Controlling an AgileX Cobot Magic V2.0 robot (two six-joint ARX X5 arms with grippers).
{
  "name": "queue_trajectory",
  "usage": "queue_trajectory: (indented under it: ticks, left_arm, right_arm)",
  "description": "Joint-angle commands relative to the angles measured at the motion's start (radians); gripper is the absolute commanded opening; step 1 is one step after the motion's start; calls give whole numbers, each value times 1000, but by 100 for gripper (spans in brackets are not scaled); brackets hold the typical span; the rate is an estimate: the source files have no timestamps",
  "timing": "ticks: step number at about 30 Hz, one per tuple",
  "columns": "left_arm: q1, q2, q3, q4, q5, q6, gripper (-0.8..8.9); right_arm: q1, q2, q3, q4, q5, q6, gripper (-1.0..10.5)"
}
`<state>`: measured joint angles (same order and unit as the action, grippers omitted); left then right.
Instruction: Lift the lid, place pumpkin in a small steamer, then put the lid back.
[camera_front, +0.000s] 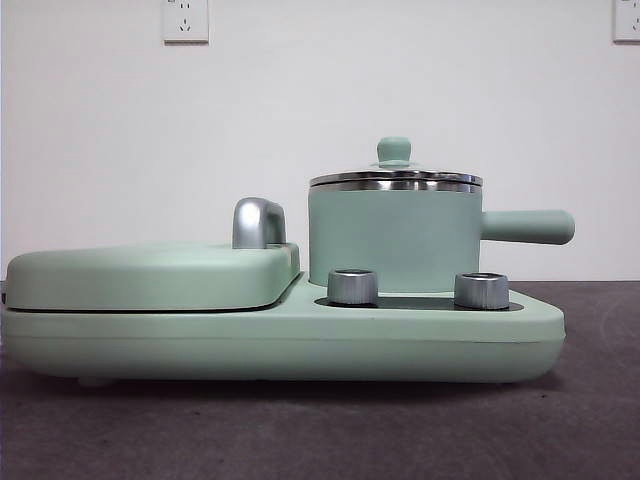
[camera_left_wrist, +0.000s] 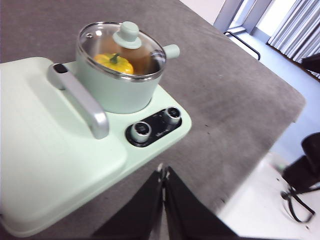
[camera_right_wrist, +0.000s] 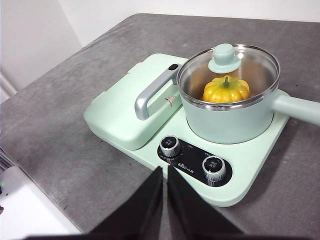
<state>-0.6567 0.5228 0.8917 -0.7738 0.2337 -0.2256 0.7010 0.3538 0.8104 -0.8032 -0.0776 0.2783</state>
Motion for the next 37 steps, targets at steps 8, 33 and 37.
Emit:
queue_trajectory:
  ticks: [8,33,37]
  left_arm:
    - [373,-114,-211,123,-3,30,6]
    - [632,-520,-867,563,-189,87,6]
    - [632,-520,-874,576,-189,87,6]
  right_arm:
    - [9,2,6,11,0,9,12]
    - [9,2,6,11,0,9,12]
    - [9,2,6,11,0,9,12]
